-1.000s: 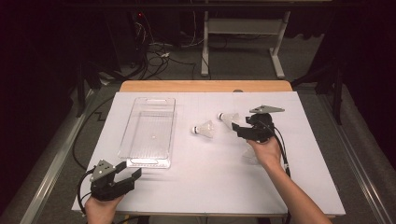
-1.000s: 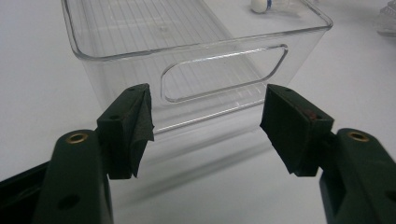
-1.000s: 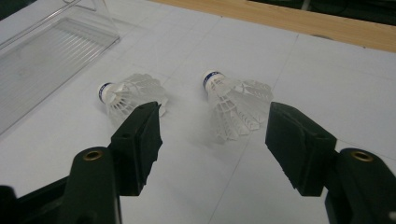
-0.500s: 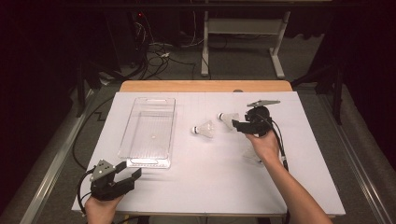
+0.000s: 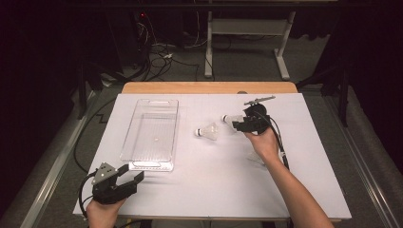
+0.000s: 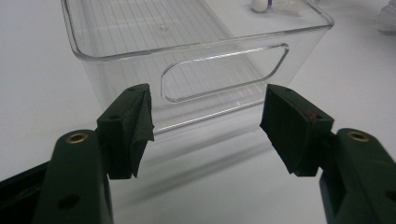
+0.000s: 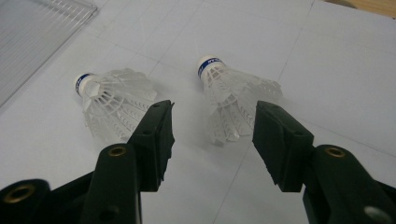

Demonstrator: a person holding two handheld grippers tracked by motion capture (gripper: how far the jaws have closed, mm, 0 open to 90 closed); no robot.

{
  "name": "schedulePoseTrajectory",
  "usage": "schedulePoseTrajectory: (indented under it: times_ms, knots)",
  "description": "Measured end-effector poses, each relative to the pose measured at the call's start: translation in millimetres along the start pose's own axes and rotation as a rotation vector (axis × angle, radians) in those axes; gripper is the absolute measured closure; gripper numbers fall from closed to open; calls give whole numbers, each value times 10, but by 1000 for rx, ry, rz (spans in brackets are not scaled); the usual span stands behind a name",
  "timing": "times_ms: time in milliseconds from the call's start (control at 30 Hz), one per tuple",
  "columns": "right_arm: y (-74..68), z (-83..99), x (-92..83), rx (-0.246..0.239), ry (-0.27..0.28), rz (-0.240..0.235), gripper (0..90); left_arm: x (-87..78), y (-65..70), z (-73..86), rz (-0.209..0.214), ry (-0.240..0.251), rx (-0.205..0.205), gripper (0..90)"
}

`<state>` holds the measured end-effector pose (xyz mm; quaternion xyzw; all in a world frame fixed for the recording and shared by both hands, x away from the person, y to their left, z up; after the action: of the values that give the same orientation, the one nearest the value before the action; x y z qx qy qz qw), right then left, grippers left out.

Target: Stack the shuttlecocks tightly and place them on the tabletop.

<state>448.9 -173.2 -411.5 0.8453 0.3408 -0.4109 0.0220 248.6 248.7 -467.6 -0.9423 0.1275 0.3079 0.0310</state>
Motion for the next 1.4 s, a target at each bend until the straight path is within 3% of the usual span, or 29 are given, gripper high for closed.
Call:
schedulePoseTrajectory:
  times_ms: [500,1400]
  knots:
    - [26,-84,181,64,-46,0,533,-4,2,-1,2,-2,9,346]
    - [78,-76,409,105,-105,23,690,0,9,-2,4,1,11,347]
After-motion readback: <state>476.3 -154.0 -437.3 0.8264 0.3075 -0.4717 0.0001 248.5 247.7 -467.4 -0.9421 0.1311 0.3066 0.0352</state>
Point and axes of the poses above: each handheld gripper's, and its own axes: x roughly forward along the jaws, z roughly out of its underside, y roughly to its right, the point moved 1 cm from there along x, roughly forward along the jaws, and after that the axes turned 14 degrees about -z, right-handed, at the moved point
